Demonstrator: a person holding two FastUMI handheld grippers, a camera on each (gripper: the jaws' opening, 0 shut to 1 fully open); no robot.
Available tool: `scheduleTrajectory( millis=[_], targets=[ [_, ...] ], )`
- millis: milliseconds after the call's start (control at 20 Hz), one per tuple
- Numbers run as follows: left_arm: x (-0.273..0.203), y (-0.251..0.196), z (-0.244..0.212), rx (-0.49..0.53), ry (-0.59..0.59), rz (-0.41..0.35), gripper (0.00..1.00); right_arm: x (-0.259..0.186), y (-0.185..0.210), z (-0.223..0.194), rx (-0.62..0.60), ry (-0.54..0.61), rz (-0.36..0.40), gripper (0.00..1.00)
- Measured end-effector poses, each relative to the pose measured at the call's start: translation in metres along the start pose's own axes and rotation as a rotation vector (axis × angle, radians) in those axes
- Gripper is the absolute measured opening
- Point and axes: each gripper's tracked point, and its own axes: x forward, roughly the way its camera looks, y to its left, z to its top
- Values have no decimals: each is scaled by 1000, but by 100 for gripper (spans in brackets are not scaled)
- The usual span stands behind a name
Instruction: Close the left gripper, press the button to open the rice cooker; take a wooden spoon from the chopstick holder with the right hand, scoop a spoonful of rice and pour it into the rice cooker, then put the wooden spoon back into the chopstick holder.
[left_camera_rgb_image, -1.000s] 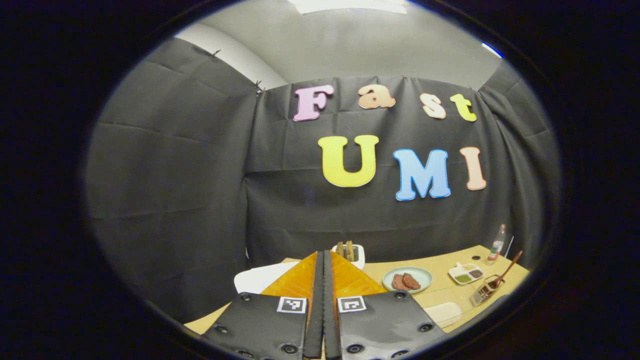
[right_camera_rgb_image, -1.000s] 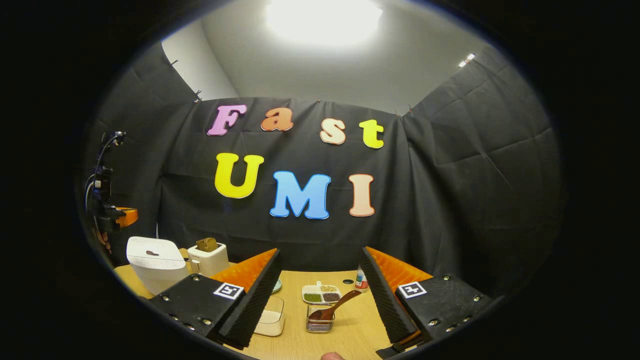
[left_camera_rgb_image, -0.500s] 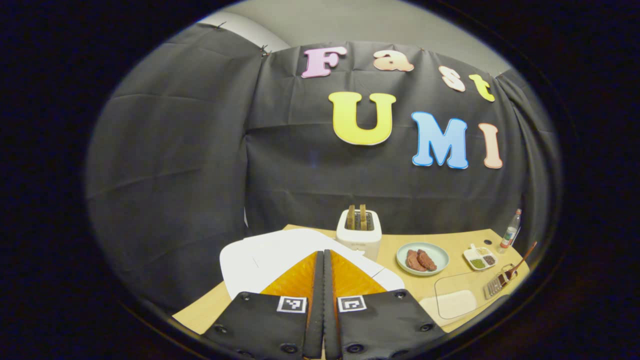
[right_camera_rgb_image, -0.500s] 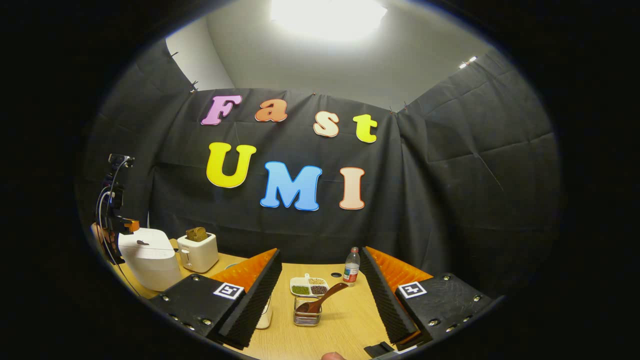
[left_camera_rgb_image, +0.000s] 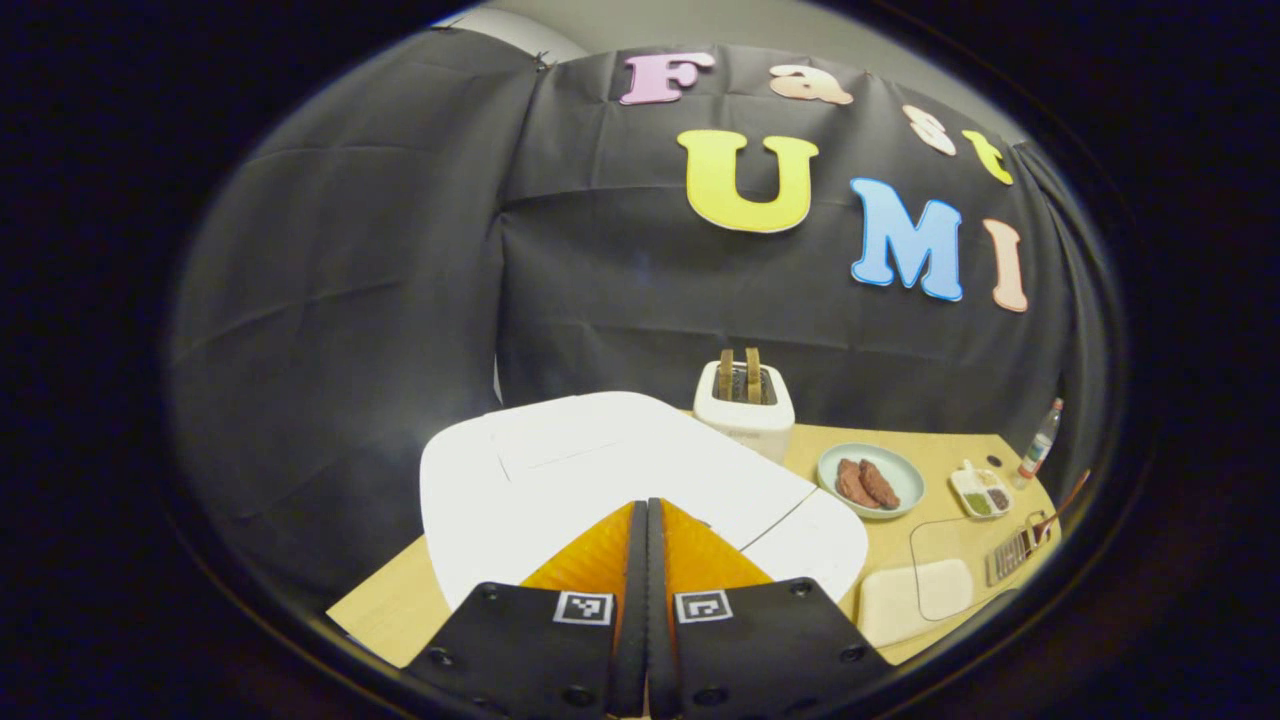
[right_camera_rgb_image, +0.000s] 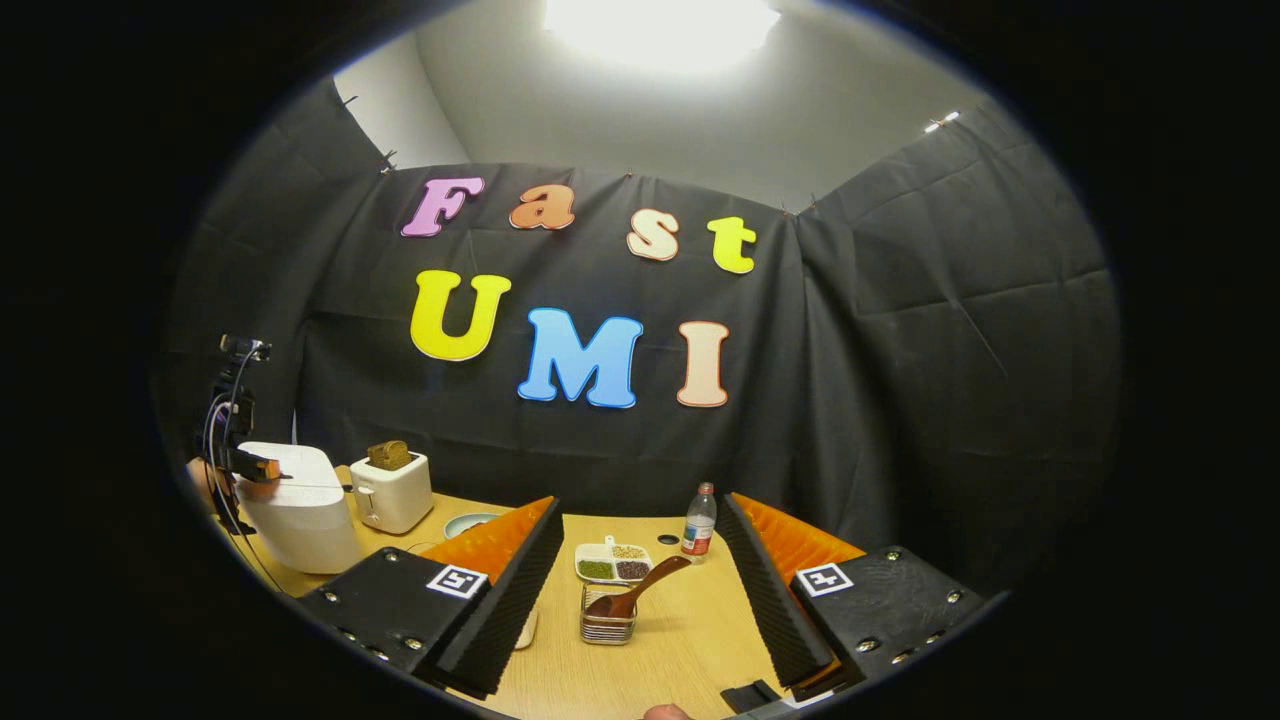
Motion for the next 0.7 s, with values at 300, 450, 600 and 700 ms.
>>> scheduleTrajectory(
  millis=[300, 450, 600, 700],
  targets=[
    [-9, -3, -15, -83, 56, 41, 9, 7, 5, 2, 20, -19, 23, 96],
    [-12, -2, -5, -68, 49, 33, 8, 10, 7, 2, 44, -19, 43, 96],
    [-22, 5, 25, -47, -21, 49, 8, 17, 4, 3, 33, -31, 59, 96],
    [-28, 8, 45, -16, -63, 65, 8, 22, 5, 4, 37, -30, 79, 96]
  ],
)
